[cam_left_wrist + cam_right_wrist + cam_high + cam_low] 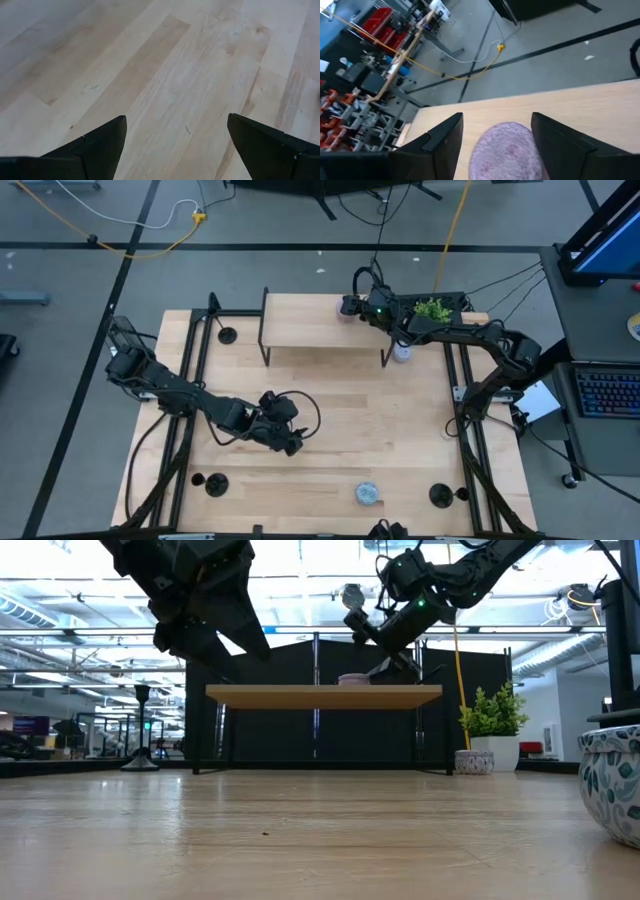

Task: Pick & Place candle stick holders
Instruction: Put the pink patterned scented candle on the shelf

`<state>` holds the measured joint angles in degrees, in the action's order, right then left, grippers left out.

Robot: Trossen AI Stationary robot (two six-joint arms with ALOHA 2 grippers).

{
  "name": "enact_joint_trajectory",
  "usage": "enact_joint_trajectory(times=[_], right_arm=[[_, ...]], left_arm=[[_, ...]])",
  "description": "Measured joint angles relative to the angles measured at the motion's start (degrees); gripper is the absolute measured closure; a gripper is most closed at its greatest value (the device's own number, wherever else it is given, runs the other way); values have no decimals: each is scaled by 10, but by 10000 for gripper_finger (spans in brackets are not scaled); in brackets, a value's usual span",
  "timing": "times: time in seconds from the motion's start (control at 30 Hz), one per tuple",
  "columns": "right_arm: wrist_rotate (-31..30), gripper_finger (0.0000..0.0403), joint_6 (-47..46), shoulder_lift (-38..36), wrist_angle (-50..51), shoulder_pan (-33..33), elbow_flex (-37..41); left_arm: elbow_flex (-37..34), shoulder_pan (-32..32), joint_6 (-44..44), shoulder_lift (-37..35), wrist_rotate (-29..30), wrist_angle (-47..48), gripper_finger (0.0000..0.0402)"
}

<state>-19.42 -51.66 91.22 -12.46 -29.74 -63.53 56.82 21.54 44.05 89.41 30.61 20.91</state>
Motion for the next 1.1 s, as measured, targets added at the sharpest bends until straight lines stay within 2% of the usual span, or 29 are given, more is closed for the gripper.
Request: enact_joint_trajectory(times=[0.17,0.33,0.57,0.7,0.9,1.1], right_arm=[[3,177,15,0,-35,0,0],[62,177,58,0,-96,10,-1],[150,177,72,0,-71,39,-1],[143,177,84,0,-31,63,-1],[98,177,89,0,35,69,-1],[57,177,97,0,46,69,-1]], left_arm=[[0,0,1,0,0,0,50],[0,0,3,0,11,-1,50],[0,-6,7,0,11,-1,50],[0,-6,15,0,14,-2,50],[0,-6,18,0,14,-7,50],[0,-6,18,0,14,-11,50]])
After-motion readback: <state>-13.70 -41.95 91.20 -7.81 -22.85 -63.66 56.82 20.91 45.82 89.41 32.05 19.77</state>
